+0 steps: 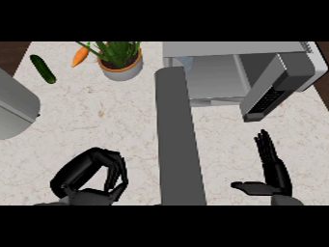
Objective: Pick up the milk, place it into the microwave and close the microwave
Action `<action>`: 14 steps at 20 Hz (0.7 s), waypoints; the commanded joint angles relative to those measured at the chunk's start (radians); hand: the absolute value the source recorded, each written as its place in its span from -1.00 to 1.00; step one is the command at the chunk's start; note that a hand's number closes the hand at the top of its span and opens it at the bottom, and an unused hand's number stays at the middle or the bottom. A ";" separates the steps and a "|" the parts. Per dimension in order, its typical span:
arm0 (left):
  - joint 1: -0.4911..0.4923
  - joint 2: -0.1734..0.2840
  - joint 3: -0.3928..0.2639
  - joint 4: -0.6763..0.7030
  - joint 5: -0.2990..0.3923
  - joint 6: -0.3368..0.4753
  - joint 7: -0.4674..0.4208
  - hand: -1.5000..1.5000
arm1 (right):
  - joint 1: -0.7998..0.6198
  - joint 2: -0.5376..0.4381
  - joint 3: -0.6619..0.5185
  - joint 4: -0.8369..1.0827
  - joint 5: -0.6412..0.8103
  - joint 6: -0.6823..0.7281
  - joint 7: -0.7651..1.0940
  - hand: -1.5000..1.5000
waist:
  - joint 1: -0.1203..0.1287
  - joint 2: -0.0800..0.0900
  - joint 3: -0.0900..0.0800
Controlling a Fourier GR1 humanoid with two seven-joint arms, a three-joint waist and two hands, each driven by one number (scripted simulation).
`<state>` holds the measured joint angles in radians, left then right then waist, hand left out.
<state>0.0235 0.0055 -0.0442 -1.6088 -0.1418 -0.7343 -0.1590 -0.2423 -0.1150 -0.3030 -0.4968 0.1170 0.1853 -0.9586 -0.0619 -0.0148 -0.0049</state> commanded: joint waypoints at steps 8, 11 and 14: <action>-0.165 -0.005 -0.199 0.260 -0.171 0.227 -0.178 1.00 | 0.380 -0.095 0.022 -0.464 -0.152 0.240 0.052 -1.00 | 0.011 0.011 0.000; -0.157 -0.005 -0.361 0.296 -0.101 0.338 -0.170 1.00 | 0.493 -0.100 0.051 -0.587 -0.176 0.269 0.018 -1.00 | 0.006 0.011 0.001; -0.196 -0.005 -0.428 0.386 -0.110 0.398 -0.243 1.00 | 0.535 -0.108 0.070 -0.745 -0.236 0.294 0.098 -1.00 | 0.004 0.014 0.000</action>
<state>-0.1323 0.0025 -0.3522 -1.3095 -0.2650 -0.4284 -0.3632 0.2234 -0.2071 -0.2505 -1.0875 -0.0637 0.3529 -0.8541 -0.0576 -0.0044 -0.0048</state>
